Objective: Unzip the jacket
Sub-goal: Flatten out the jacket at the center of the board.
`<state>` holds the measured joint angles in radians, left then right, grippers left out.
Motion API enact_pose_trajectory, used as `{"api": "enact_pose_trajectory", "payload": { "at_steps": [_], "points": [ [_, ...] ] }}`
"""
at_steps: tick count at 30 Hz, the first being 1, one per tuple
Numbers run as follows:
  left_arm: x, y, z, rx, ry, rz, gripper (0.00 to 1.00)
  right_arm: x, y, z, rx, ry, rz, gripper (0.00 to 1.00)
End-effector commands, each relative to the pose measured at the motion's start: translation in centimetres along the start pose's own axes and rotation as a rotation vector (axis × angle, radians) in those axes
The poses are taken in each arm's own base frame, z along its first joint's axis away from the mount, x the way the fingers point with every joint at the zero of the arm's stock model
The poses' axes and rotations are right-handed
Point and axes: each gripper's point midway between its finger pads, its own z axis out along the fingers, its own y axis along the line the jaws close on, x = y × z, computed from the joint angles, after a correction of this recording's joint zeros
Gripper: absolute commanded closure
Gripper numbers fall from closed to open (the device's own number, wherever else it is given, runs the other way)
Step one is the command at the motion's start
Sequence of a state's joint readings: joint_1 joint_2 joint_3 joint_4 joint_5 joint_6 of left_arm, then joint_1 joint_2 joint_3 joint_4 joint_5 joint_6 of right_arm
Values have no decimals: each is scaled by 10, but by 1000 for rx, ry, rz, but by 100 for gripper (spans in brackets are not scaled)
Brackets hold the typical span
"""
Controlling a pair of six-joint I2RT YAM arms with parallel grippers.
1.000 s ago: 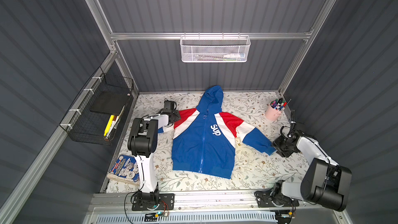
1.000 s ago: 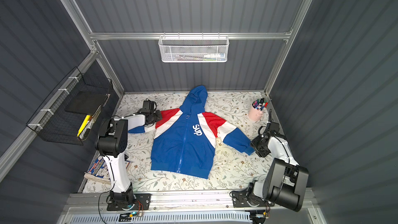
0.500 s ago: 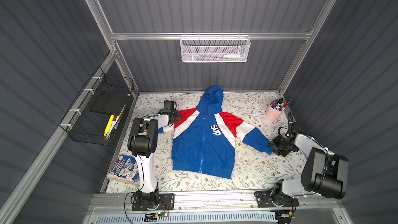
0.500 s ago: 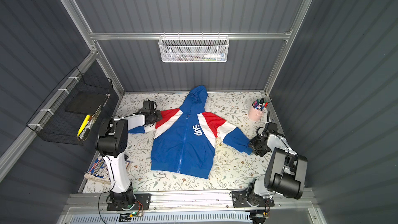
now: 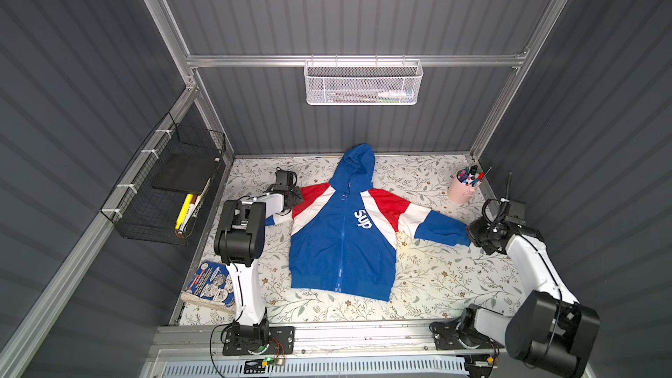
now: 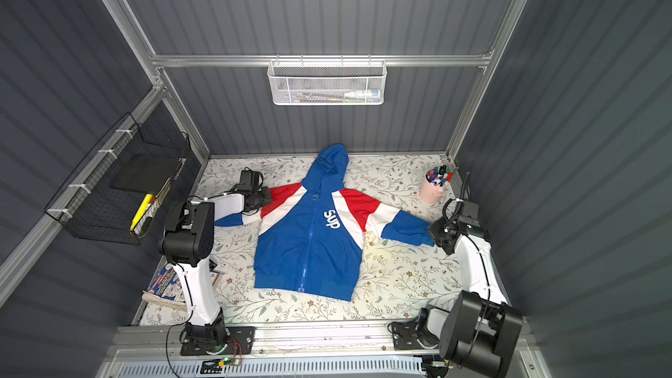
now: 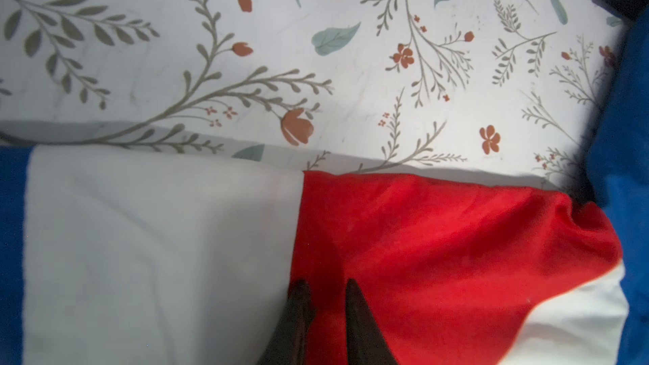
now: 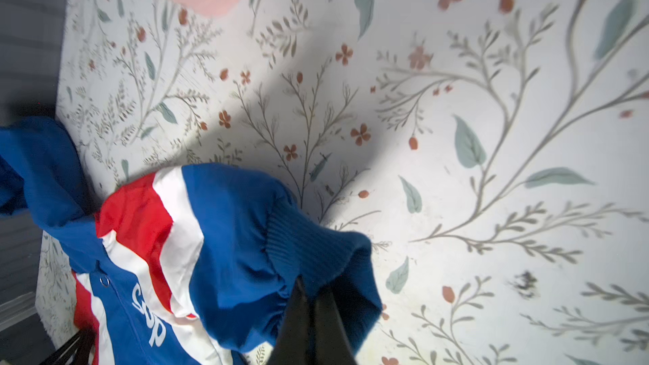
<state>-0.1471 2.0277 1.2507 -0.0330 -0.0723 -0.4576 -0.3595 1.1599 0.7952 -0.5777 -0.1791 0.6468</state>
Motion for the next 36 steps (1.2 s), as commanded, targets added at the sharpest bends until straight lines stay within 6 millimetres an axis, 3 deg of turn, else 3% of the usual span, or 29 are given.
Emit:
{"api": "enact_pose_trajectory", "payload": {
  "at_steps": [1, 13, 17, 19, 21, 22, 24, 25, 26, 28, 31, 34, 36],
  "points": [
    [52, 40, -2, -122, 164, -36, 78, -21, -17, -14, 121, -107, -4, 100],
    [63, 31, -11, -51, 176, -36, 78, -79, 6, 14, 149, -138, -5, 100],
    [66, 25, -13, -31, 186, -22, 77, -92, -2, 19, 231, -152, -4, 100],
    [64, 22, -15, -15, 181, -22, 74, -93, -12, 20, 292, -152, 4, 100],
    [55, 10, -20, 44, 156, -24, 58, -91, -22, 23, 344, -135, -4, 100],
    [49, 2, -24, 77, 140, -20, 50, -90, -24, 25, 361, -125, -13, 84],
    [29, -12, -36, 127, 100, 24, 36, -89, -31, 20, 425, -94, -17, 39],
    [17, -19, -43, 145, 74, 36, 30, -90, -33, 16, 453, -91, -21, 27],
    [3, -25, -51, 160, 41, 46, 24, -93, -32, 9, 464, -109, -30, 19],
    [-18, -34, -65, 174, -11, 84, 18, -94, -21, -5, 418, -155, -56, 16],
    [-29, -55, -81, 268, -47, 154, 17, -75, 23, -15, 240, -189, -162, 23],
    [-13, -89, -89, 385, -34, 210, 20, -19, 82, -4, -9, -92, -311, 34],
    [8, -115, -87, 421, -17, 263, 22, 32, 118, 7, -142, 15, -417, 40]
  ]
}}
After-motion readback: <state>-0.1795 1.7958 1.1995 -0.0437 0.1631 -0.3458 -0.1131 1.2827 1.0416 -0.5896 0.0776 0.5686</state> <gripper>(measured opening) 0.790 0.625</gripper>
